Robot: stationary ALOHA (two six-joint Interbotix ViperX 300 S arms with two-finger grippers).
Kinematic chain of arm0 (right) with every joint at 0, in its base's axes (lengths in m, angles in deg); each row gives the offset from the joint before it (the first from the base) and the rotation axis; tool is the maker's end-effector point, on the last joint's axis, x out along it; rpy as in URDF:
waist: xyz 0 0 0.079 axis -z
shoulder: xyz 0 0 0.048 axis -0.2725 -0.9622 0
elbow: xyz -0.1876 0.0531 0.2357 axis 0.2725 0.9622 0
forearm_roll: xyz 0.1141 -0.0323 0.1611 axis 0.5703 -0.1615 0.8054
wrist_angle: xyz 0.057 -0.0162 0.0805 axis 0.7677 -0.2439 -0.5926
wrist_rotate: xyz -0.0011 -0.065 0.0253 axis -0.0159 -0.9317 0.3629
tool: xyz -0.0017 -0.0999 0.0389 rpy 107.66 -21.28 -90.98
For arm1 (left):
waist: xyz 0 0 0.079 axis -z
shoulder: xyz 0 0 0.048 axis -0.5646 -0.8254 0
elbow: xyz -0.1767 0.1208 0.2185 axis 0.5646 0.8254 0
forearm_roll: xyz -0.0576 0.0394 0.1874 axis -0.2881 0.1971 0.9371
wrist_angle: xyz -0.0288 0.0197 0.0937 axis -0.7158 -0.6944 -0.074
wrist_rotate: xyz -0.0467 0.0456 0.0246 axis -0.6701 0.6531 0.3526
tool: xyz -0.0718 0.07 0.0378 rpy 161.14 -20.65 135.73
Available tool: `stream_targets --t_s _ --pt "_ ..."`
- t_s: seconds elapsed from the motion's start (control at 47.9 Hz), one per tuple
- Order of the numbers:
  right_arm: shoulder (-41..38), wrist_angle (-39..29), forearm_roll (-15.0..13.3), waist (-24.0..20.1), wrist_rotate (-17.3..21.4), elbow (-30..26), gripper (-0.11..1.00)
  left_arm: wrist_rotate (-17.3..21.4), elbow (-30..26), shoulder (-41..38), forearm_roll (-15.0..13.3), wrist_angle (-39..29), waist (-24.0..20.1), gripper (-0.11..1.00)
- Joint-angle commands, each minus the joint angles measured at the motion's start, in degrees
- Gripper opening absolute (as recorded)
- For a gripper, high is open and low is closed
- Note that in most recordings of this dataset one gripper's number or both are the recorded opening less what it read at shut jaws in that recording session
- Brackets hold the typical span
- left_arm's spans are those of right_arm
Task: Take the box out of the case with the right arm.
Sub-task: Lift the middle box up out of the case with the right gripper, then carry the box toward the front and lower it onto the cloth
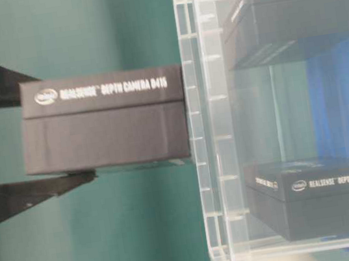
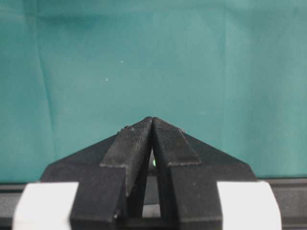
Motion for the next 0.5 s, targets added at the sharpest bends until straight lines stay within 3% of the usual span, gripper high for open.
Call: stream_targets --t_s 0.0,0.292,0.48 --pt "3.69 -0.79 -0.53 -2.02 1.58 -1.67 0.67 -0.09 -1.49 -0.09 0.09 0.18 -0.26 0.02" --pt "3.08 -0.88 -0.53 -7.73 8.96 -2.37 0.67 0.00 -1.49 -0.09 0.09 0.09 -0.18 0.02" --pt "2.55 -0.88 -0.53 -9.40 10.90 -3.43 0.67 0.00 -1.49 -0.18 0.09 0.09 -0.18 0.02"
